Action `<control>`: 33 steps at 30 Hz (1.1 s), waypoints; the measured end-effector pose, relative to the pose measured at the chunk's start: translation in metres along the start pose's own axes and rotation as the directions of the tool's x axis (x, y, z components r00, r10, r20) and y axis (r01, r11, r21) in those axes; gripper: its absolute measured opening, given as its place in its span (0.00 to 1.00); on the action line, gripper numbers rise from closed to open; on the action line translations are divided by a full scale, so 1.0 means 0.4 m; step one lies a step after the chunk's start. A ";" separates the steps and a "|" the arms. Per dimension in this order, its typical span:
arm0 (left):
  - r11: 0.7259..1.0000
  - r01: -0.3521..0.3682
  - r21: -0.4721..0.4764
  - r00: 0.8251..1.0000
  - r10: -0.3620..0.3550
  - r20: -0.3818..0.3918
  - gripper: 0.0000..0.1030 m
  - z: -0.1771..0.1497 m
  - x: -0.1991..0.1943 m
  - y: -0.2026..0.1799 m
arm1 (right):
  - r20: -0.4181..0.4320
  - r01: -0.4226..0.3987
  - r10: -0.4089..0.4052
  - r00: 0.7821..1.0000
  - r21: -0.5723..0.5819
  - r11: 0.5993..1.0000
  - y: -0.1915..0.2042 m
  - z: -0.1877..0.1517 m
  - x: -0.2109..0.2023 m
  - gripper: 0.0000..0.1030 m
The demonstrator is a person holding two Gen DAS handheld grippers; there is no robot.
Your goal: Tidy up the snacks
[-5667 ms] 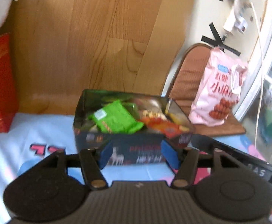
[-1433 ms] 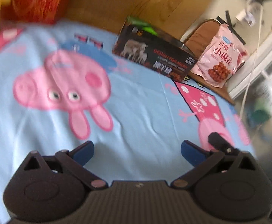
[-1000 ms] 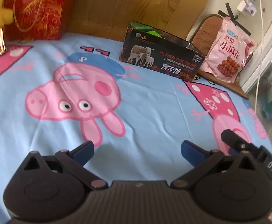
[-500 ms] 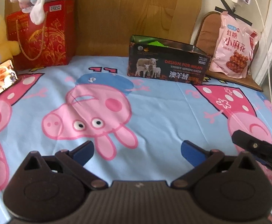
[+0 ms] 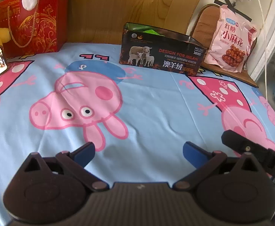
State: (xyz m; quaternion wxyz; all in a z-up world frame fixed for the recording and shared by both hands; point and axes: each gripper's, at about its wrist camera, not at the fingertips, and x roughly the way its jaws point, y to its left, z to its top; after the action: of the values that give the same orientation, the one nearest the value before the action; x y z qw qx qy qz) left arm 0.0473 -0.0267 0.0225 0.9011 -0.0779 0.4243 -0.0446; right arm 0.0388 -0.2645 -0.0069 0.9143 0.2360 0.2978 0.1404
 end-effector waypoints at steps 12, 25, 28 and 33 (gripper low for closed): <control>0.991 -0.088 0.102 0.991 0.077 0.108 1.00 -0.001 -0.037 -0.035 | 0.000 0.001 -0.001 1.000 0.007 1.000 -0.002 -0.003 0.000 0.95; 0.973 -0.209 0.100 0.968 0.191 0.161 1.00 0.001 -0.056 -0.039 | 0.002 0.000 0.000 1.000 0.010 1.000 -0.003 -0.003 -0.008 0.95; 0.970 -0.220 0.102 0.968 0.204 0.149 1.00 0.004 -0.051 -0.033 | -0.001 -0.001 0.001 1.000 0.012 1.000 -0.003 -0.005 -0.007 0.95; 0.969 -0.232 0.080 0.967 0.221 0.130 1.00 0.004 -0.041 -0.022 | -0.002 -0.006 0.006 1.000 0.001 1.000 0.004 -0.006 -0.009 0.95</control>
State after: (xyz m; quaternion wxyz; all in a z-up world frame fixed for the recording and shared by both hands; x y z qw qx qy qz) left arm 0.0381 -0.0329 0.0374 0.9268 0.0114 0.3729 0.0433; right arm 0.0342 -0.2637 -0.0060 0.9135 0.2373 0.2981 0.1430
